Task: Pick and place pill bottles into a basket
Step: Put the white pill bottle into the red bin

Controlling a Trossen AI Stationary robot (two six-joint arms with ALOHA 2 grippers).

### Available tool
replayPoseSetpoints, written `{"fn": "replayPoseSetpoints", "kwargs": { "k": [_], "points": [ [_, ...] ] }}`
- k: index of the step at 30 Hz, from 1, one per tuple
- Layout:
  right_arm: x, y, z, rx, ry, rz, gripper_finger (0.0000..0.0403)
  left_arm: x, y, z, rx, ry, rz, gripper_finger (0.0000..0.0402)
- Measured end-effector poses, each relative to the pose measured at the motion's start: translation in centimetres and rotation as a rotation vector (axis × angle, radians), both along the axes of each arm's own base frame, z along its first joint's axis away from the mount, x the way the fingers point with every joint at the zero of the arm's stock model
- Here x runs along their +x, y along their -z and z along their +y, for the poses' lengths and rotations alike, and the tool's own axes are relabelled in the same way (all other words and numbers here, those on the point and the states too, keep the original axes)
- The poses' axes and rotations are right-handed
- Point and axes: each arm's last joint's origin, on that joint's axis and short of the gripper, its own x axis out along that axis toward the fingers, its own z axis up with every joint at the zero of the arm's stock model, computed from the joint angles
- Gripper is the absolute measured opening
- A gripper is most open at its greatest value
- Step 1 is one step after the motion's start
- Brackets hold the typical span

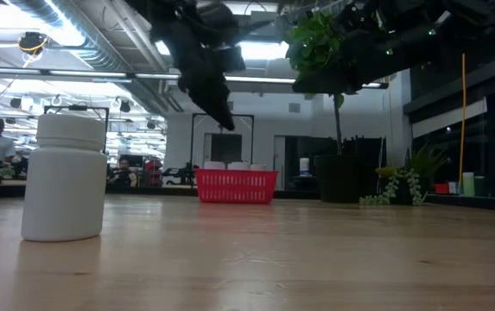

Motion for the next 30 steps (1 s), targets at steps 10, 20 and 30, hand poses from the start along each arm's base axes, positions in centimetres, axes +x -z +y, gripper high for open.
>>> {"fn": "replayPoseSetpoints", "kwargs": {
  "k": [10,20,30],
  "points": [
    [-0.1,0.2,0.0,-0.018,-0.007,0.024,0.0020,-6.0,0.1,-2.9,-0.163,-0.119,-0.112,0.0002],
    [0.0,0.1,0.0,-0.023,-0.006,0.011,0.0020,-12.3,2.3,-8.8,-0.289,-0.126,-0.368,0.0002],
    [-0.1,0.2,0.1,0.020,0.002,0.020,0.0020,-14.1,1.7,-13.8,-0.369,0.004,-0.483,0.0003]
  ]
}}
